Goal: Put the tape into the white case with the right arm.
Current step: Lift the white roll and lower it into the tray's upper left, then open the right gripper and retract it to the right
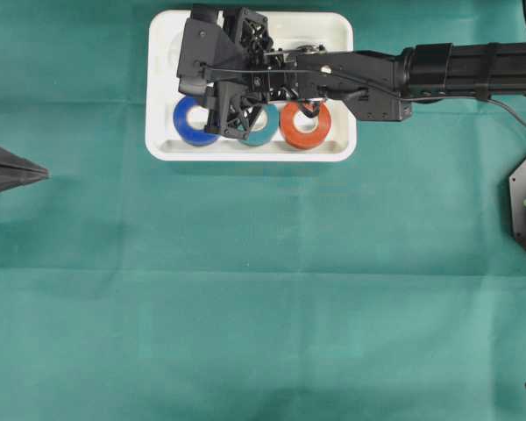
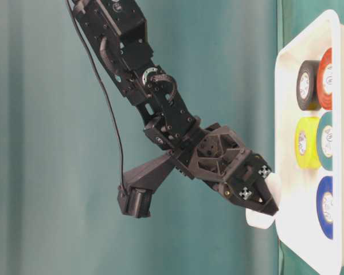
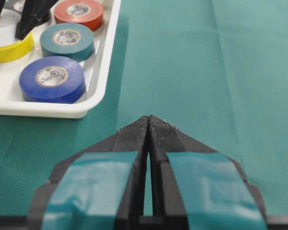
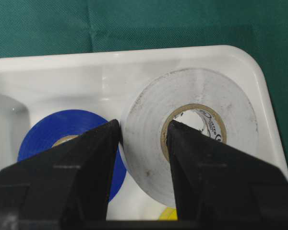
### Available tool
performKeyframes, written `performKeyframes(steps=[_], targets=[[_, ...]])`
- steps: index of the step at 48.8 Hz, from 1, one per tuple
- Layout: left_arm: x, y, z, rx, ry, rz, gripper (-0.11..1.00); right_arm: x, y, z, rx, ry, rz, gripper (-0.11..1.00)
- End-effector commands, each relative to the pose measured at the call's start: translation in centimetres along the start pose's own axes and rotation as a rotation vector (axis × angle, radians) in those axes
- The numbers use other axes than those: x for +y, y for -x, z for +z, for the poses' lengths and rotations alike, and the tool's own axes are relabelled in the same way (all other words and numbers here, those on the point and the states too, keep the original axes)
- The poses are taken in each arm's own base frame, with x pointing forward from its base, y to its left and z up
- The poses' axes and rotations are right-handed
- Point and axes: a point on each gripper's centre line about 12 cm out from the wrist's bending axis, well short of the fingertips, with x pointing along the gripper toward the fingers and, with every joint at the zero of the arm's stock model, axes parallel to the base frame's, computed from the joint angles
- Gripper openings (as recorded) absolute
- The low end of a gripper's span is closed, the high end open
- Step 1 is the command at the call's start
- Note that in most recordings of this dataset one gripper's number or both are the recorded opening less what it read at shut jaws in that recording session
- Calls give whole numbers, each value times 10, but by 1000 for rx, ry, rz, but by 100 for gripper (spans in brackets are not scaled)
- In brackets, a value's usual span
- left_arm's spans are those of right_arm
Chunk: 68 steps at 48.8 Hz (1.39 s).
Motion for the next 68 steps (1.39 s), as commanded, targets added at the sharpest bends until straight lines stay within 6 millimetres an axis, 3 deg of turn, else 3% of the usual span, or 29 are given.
performKeyframes(steps=[1, 5, 8, 18, 21, 32, 41, 68], targets=[[0, -1, 4, -11, 2, 1, 0, -1, 11, 15, -43, -5, 0, 3], [0, 0, 5, -12, 0, 1, 0, -2, 11, 15, -41, -4, -1, 3], [0, -1, 4, -11, 0, 1, 0, -1, 11, 15, -43, -4, 0, 12], [0, -1, 4, -11, 0, 1, 0, -1, 11, 15, -46, -2, 3, 69], [0, -1, 4, -11, 0, 1, 0, -2, 11, 14, -42, -1, 1, 82], [0, -1, 4, -11, 0, 1, 0, -3, 21, 6, -18, 6, -5, 79], [0, -1, 4, -11, 0, 1, 0, -5, 47, -4, -20, 6, 0, 79], [0, -1, 4, -11, 0, 1, 0, -5, 118, -63, 0, 14, 34, 79]])
